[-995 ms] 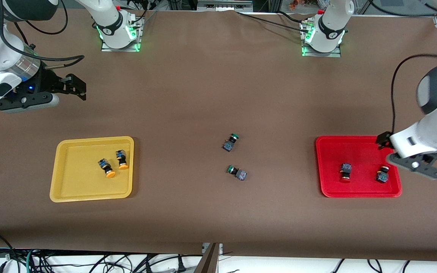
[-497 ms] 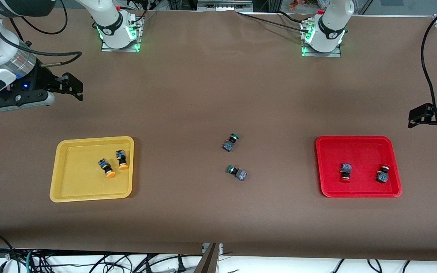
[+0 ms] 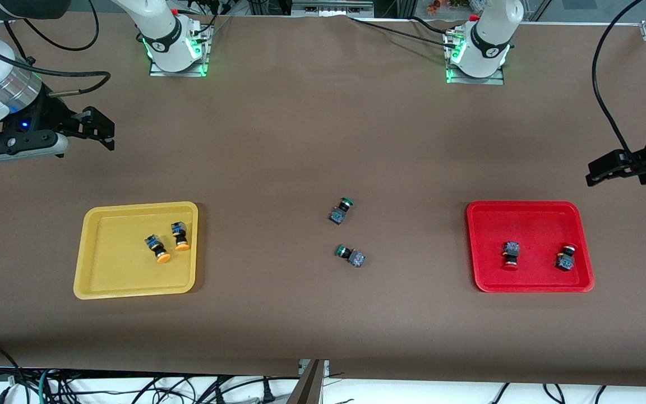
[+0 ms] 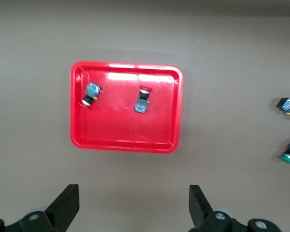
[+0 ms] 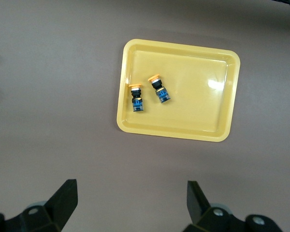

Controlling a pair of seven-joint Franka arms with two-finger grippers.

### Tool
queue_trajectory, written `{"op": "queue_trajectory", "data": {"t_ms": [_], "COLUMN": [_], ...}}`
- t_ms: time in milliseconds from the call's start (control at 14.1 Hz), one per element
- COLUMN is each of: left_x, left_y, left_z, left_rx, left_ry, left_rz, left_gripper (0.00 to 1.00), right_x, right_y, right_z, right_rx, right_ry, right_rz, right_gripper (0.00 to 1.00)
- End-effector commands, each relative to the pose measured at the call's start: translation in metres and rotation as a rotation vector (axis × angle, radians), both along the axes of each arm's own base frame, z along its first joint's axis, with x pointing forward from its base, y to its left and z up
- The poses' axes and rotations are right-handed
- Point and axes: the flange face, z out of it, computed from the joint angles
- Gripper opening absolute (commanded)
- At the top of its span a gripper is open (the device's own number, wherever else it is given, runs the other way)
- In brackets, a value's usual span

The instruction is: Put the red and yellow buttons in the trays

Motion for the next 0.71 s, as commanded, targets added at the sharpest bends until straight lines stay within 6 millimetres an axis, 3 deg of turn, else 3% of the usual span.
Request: {"op": "queue_trajectory", "data": {"t_ms": [0,213,355,640], "left_x": [-0.029,-0.056,-0.056,-0.058], "left_y": [0.007,-0.001,-0.016,-0.02], "left_z": [-0.008,-0.018,-0.018,-0.018], "left_rx": [-0.009,0.001,0.002,0.042], "left_ry": [-0.03,-0.101,-0.1,-0.089], "left_rz": [0.047,-0.014,-0.056,-0.072], "left_gripper": [1.0,1.0,1.0,1.0], "right_x": [0.003,0.003,0.002,0.002], "right_y": [-0.004,-0.004,-0.003,-0.003], "right_z": [0.005,0.005,0.005,0.006], "right_rx": [-0.013,-0.01,-0.01,-0.01], "right_ry": [-0.013,-0.013,-0.011,-0.013], "right_rz": [-0.008,-0.013,-0.012,-0.01], "right_gripper": [1.0,1.0,1.0,1.0]}}
